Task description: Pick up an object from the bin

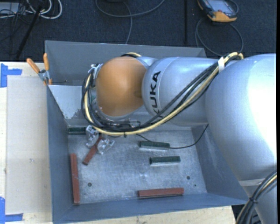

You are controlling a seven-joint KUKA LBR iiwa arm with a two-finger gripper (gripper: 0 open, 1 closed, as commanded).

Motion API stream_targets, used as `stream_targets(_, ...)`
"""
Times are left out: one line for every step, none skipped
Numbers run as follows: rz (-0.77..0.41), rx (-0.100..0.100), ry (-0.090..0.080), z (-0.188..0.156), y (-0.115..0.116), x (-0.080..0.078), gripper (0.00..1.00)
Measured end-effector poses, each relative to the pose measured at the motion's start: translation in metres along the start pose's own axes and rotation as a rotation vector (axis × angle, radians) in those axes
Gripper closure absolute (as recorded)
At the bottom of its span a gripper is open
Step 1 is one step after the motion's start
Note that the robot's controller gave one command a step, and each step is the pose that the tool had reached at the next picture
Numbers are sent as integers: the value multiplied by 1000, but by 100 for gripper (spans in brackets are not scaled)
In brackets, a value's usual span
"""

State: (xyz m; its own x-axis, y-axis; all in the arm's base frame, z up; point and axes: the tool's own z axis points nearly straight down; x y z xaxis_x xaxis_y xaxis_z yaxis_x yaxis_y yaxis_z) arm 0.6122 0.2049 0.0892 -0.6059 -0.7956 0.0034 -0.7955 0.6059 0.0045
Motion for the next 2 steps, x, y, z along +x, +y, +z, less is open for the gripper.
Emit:
stream_targets(1,0,1,-23,0,0,100)
stream_targets(2,4,-5,-41,0,-1,100)
